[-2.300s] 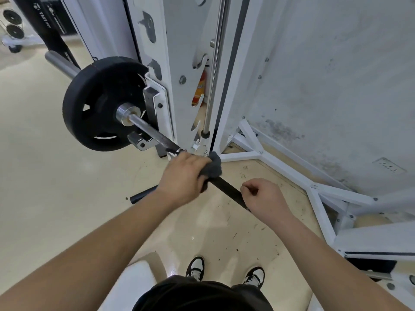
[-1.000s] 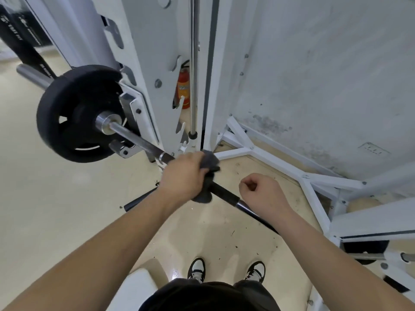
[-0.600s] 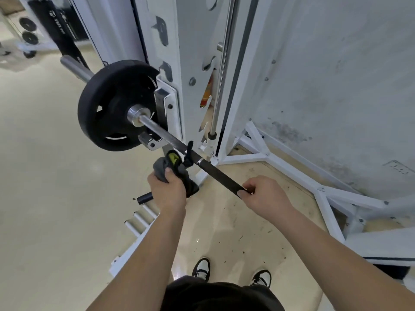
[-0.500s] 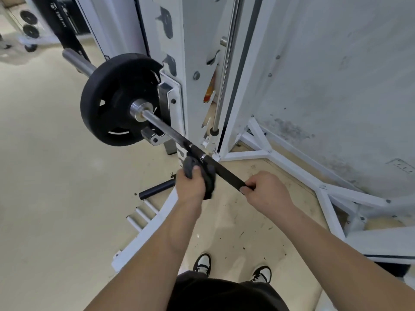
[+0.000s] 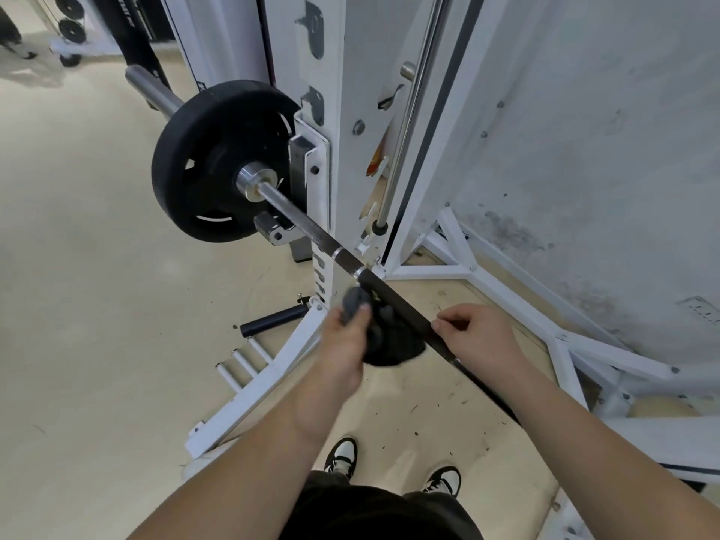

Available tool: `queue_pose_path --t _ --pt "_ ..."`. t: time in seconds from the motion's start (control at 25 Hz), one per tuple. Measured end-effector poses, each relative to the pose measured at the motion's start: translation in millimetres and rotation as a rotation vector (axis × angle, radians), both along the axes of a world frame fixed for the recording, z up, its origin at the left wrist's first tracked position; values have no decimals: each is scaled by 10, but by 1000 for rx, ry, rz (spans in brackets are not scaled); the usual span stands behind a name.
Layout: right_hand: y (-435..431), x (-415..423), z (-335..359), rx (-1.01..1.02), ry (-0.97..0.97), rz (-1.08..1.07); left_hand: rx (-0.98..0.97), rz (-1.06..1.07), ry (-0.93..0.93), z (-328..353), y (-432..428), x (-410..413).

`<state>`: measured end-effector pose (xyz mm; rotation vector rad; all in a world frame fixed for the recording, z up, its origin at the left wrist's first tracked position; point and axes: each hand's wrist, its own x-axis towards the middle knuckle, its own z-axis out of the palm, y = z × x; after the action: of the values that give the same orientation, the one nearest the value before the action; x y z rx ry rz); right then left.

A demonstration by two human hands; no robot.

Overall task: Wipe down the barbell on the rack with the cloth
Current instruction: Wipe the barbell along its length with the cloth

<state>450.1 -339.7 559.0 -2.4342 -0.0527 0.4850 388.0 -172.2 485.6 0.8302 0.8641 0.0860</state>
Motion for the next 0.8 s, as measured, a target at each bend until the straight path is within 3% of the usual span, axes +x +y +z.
queue_pose_path --t 0.12,0.24,0.36,0.48,0.6,0.68,0.8 --pt "-59 -15 -5 35 -28 -10 -212 147 -59 -34 269 232" --pt "-62 1 -33 33 -55 -10 -86 -24 -21 -142 -166 82" --pt "-37 31 -48 47 -64 -2 -92 -225 -31 -178 -567 -213" --pt "-51 27 -61 4 -81 53 -201 -9 -7 -109 -216 43" --pt "-78 33 -71 -11 -97 63 -129 188 47 12 58 334" --pt "-55 41 -71 25 -99 31 -88 143 59 106 -186 223" --pt "22 80 -72 60 -84 -5 -125 -126 -13 74 -600 -142"
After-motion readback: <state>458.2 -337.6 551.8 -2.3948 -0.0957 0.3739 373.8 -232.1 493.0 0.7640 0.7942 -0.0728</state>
